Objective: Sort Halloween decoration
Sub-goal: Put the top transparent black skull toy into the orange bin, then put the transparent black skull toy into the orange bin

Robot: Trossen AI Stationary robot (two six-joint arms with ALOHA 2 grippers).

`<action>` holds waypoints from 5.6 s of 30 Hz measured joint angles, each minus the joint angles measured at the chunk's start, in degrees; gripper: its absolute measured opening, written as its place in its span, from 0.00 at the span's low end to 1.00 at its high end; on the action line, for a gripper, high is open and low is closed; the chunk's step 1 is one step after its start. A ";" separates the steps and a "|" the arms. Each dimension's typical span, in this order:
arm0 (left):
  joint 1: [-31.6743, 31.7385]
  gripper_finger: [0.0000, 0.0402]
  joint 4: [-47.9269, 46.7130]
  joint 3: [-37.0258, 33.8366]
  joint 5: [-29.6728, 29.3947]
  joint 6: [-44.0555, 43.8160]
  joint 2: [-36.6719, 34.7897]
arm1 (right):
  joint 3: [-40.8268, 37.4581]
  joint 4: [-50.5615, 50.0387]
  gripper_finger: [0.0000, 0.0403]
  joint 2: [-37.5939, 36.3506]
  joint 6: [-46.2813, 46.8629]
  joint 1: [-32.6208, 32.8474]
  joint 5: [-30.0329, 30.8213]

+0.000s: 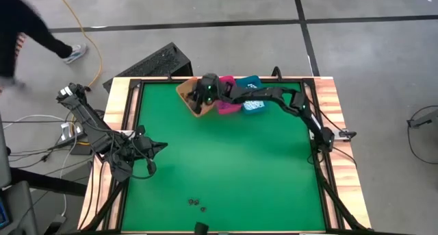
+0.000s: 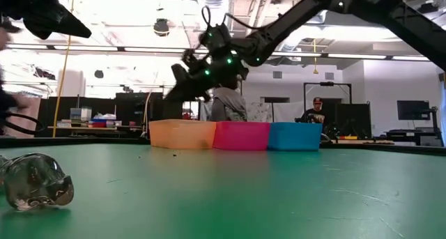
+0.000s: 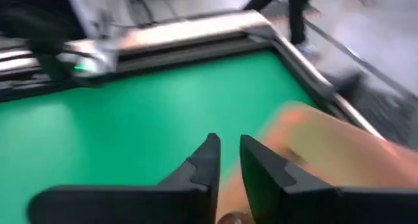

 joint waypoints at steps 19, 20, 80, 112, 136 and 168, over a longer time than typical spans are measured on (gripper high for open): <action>-0.01 0.00 -0.08 0.00 3.01 0.02 0.00 | 0.20 -15.94 0.62 -5.87 3.95 7.75 -23.36; -0.01 0.00 -0.07 0.00 2.98 0.03 0.00 | 0.16 -18.91 0.62 -6.12 2.57 10.01 -23.40; 0.01 0.00 -0.45 -0.52 1.80 -0.12 0.00 | 0.02 -9.79 0.12 7.08 0.53 34.52 -4.15; 0.01 0.00 -2.06 -0.52 -0.25 -0.84 0.02 | -3.59 -19.38 0.14 -1.86 -1.29 32.58 -18.75; 0.01 0.00 -2.74 -0.52 -5.06 -1.15 0.01 | -29.33 6.09 0.34 -16.03 -1.00 37.68 -0.52; 0.08 0.08 -5.34 -0.52 -5.98 -2.10 0.02 | -21.35 12.39 0.57 0.12 0.42 36.06 2.28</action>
